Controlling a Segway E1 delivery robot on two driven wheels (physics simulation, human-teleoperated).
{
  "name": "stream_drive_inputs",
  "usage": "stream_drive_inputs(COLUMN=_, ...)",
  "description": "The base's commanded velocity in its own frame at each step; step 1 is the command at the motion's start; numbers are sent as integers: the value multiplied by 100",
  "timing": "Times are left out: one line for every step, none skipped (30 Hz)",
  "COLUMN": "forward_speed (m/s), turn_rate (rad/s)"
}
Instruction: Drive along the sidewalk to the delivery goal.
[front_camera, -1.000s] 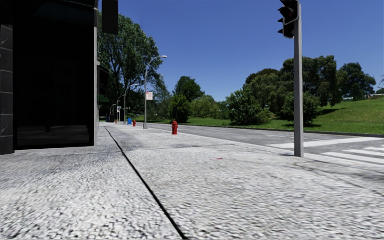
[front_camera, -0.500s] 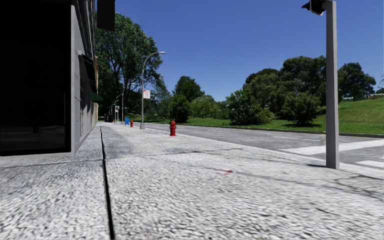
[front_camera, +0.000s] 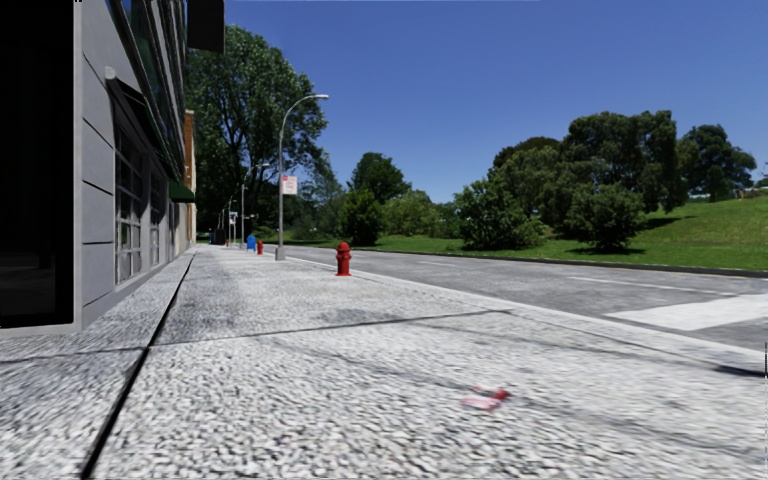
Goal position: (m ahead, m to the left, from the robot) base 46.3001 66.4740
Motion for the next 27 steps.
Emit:
stream_drive_inputs(forward_speed=200, turn_rate=58)
stream_drive_inputs(forward_speed=200, turn_rate=61)
stream_drive_inputs(forward_speed=200, turn_rate=66)
stream_drive_inputs(forward_speed=200, turn_rate=68)
stream_drive_inputs(forward_speed=200, turn_rate=68)
stream_drive_inputs(forward_speed=200, turn_rate=68)
stream_drive_inputs(forward_speed=200, turn_rate=68)
stream_drive_inputs(forward_speed=200, turn_rate=68)
stream_drive_inputs(forward_speed=200, turn_rate=68)
stream_drive_inputs(forward_speed=200, turn_rate=68)
stream_drive_inputs(forward_speed=200, turn_rate=62)
stream_drive_inputs(forward_speed=200, turn_rate=52)
stream_drive_inputs(forward_speed=200, turn_rate=52)
stream_drive_inputs(forward_speed=200, turn_rate=49)
stream_drive_inputs(forward_speed=200, turn_rate=49)
stream_drive_inputs(forward_speed=200, turn_rate=44)
stream_drive_inputs(forward_speed=200, turn_rate=23)
stream_drive_inputs(forward_speed=200, turn_rate=10)
stream_drive_inputs(forward_speed=200, turn_rate=5)
stream_drive_inputs(forward_speed=200, turn_rate=4)
stream_drive_inputs(forward_speed=200, turn_rate=3)
stream_drive_inputs(forward_speed=200, turn_rate=1)
stream_drive_inputs(forward_speed=200, turn_rate=0)
stream_drive_inputs(forward_speed=200, turn_rate=0)
stream_drive_inputs(forward_speed=200, turn_rate=0)
stream_drive_inputs(forward_speed=200, turn_rate=10)
stream_drive_inputs(forward_speed=200, turn_rate=35)
